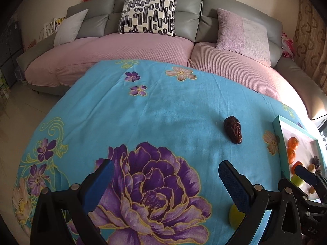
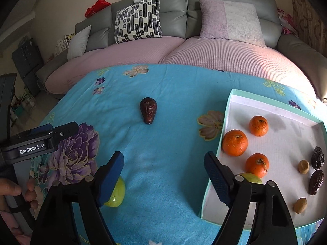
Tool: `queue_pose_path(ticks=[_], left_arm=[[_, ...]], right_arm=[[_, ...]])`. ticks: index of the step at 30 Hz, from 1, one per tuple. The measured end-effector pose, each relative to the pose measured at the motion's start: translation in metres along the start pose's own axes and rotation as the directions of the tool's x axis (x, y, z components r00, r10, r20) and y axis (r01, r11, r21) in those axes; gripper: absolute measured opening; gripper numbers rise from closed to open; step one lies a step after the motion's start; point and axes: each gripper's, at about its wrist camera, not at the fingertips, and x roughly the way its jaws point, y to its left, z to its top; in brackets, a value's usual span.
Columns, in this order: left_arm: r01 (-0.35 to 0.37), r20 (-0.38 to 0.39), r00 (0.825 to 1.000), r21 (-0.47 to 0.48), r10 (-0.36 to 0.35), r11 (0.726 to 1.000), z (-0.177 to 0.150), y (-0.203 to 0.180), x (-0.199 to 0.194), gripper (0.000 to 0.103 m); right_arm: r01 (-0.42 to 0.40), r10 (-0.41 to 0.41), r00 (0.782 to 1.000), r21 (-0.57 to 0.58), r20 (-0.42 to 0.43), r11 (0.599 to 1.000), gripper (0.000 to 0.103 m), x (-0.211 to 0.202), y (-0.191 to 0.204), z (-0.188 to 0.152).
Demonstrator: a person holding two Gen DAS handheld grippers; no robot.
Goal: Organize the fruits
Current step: 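Grasp a green mango with the right tool while the left tool reaches toward a dark date, then grasp the dark date on the sheet with the left tool while the right lifts the mango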
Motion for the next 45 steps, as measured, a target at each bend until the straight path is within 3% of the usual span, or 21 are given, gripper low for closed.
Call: queue_pose_path(ticks=[1,7,18,22,30,36,41,45], left_arm=[[-0.006,-0.004,1.0,0.003,0.006,1.0,0.0,0.003,0.0,0.103],[-0.07,-0.039,0.997,0.048,0.072,0.996,-0.003,0.013,0.006,0.103],[-0.055,-0.076,0.995,0.063,0.06,0.997,-0.007,0.015,0.016,0.103],[-0.055,-0.077,0.995,0.061,0.059,0.997,-0.007,0.015,0.017,0.103],[-0.046,-0.079,0.996,0.064,0.051,0.997,-0.008,0.012,0.019,0.103],[-0.02,-0.058,0.998,0.044,0.023,0.999,-0.005,0.009,0.016,0.103],[0.026,-0.036,0.999,0.021,-0.025,0.999,0.0,-0.002,0.014,0.103],[0.059,-0.028,0.998,0.036,-0.058,0.998,0.004,-0.019,0.015,0.103]], right_arm=[[-0.015,0.015,1.0,-0.009,-0.013,1.0,0.068,0.003,0.005,-0.002],[-0.123,0.12,0.989,-0.037,-0.085,0.992,0.063,0.016,0.027,-0.012],[-0.181,0.162,0.968,-0.087,-0.189,0.98,0.056,0.038,0.051,-0.026],[-0.181,0.156,0.963,-0.097,-0.22,0.979,0.044,0.043,0.052,-0.031],[-0.182,0.161,0.967,-0.092,-0.199,0.979,0.042,0.038,0.048,-0.028],[-0.148,0.139,0.981,-0.059,-0.133,0.987,0.042,0.025,0.036,-0.018],[-0.079,0.079,0.996,0.003,-0.049,0.997,0.042,0.007,0.007,-0.007],[0.024,-0.023,1.0,0.059,-0.006,0.998,0.042,-0.007,-0.024,-0.001]])
